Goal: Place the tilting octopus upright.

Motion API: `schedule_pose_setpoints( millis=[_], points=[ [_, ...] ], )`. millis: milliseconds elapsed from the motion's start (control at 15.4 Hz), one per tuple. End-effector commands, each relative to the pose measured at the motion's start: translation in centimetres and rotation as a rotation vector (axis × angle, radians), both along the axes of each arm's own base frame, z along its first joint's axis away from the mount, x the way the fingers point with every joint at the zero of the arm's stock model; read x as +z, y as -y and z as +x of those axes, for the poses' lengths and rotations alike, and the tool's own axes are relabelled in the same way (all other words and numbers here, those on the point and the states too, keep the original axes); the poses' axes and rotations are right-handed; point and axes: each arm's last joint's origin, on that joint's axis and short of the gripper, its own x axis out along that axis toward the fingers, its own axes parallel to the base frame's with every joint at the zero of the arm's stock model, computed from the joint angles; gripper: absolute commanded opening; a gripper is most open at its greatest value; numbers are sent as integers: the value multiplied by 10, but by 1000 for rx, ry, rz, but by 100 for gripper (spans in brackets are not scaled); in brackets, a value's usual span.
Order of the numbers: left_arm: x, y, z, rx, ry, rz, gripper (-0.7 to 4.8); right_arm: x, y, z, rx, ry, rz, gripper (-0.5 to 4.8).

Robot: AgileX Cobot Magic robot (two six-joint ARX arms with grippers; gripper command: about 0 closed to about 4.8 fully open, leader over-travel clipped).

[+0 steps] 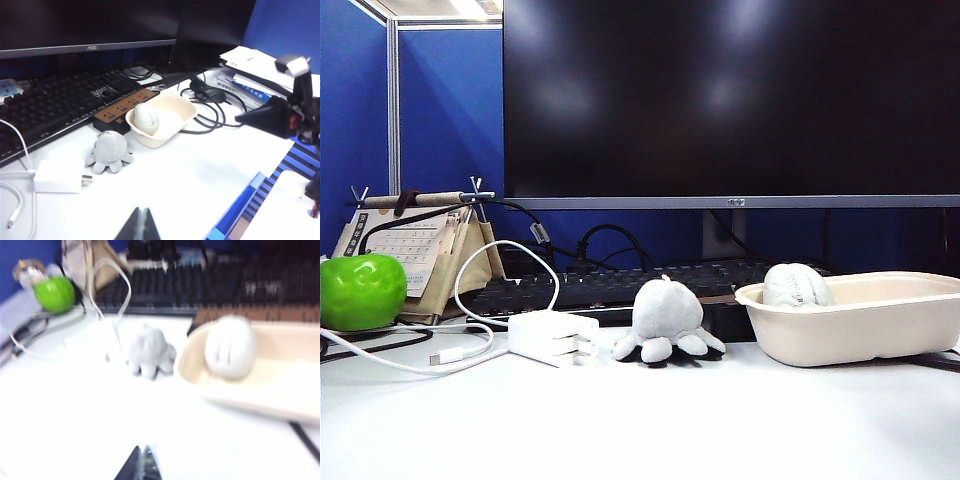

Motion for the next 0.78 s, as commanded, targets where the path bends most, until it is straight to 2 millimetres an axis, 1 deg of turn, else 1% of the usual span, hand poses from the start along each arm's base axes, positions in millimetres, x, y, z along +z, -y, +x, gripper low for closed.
schedule_pose_setpoints(
  millis=[65,585,780],
  points=[
    [1,0,0,4,1,-13,-5,-4,1,-1,0,-38,-24,-6],
    [1,0,0,8,5,-10,-5,-5,1,-2,0,-52,-33,-6],
    [3,-2,3,87,10,-20,-5,-5,1,-2,0,-52,-33,-6]
  ],
)
